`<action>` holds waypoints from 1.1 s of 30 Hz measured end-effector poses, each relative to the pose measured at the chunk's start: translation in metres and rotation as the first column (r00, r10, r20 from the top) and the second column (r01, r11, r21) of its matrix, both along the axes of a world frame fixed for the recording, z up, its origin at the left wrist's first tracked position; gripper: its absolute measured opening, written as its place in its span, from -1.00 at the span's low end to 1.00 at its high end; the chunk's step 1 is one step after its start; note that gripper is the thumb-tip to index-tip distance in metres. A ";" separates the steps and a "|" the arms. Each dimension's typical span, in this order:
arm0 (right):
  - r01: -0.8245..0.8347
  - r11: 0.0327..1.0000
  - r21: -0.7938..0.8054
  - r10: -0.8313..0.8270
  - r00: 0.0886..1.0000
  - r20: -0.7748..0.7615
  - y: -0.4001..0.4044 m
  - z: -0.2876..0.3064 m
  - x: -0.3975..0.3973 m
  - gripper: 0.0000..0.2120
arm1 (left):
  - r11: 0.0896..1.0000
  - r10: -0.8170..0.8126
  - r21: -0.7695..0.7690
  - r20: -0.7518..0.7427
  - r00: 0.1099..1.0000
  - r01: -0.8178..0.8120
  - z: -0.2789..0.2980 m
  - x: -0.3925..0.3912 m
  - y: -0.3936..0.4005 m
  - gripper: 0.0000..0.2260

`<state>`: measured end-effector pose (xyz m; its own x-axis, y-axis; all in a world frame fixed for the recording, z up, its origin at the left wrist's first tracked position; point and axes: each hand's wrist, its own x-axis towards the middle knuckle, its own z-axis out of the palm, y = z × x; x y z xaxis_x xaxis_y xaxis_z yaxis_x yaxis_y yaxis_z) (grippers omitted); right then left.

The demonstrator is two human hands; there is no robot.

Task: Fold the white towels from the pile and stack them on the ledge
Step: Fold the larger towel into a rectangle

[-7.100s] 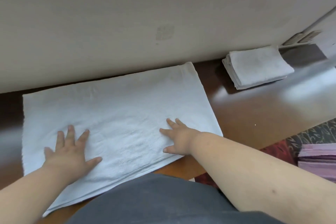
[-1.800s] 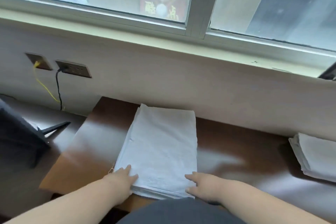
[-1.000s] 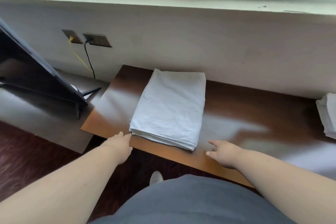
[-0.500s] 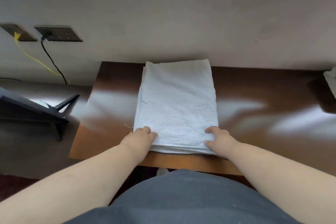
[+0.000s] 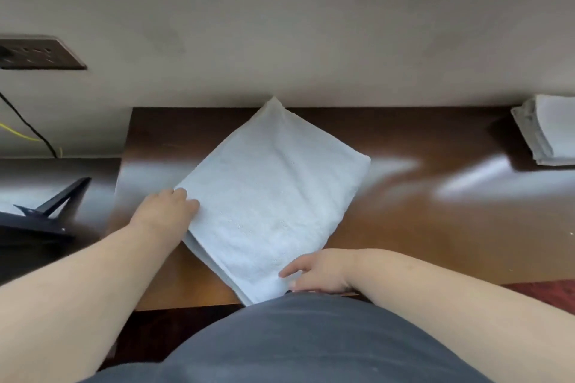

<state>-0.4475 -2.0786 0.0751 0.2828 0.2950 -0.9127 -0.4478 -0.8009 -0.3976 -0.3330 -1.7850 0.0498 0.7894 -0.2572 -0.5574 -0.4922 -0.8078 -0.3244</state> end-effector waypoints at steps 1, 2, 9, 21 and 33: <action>0.126 0.992 0.018 -0.127 0.989 0.073 -0.001 0.000 0.004 -0.64 | 1.000 0.002 0.014 0.012 1.000 -0.003 0.001 0.005 0.006 -0.70; 0.236 0.972 0.002 -0.231 0.947 0.224 -0.005 -0.001 0.010 -0.76 | 1.000 0.006 0.029 0.022 1.000 -0.006 0.002 0.009 0.009 -0.69; 0.615 0.775 -0.149 -0.284 0.549 0.786 -0.101 -0.005 0.079 -0.61 | 0.667 0.653 -0.361 -0.138 0.745 -0.652 -0.012 -0.002 0.019 -0.61; 0.452 0.846 -0.283 -0.185 0.746 0.639 -0.115 -0.030 0.125 -0.70 | 0.352 0.887 -0.424 -0.135 0.442 -0.835 -0.028 0.015 0.014 -0.56; 0.453 0.830 -0.325 -0.178 0.768 0.616 -0.125 -0.052 0.131 -0.71 | 0.526 0.835 -0.400 0.075 0.545 -0.750 -0.010 0.034 0.001 -0.58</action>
<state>-0.3168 -2.2037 0.0231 0.7648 -0.2872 -0.5767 -0.5258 -0.7955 -0.3011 -0.2993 -1.7841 0.0398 0.8317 0.4336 -0.3467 0.4590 -0.8884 -0.0098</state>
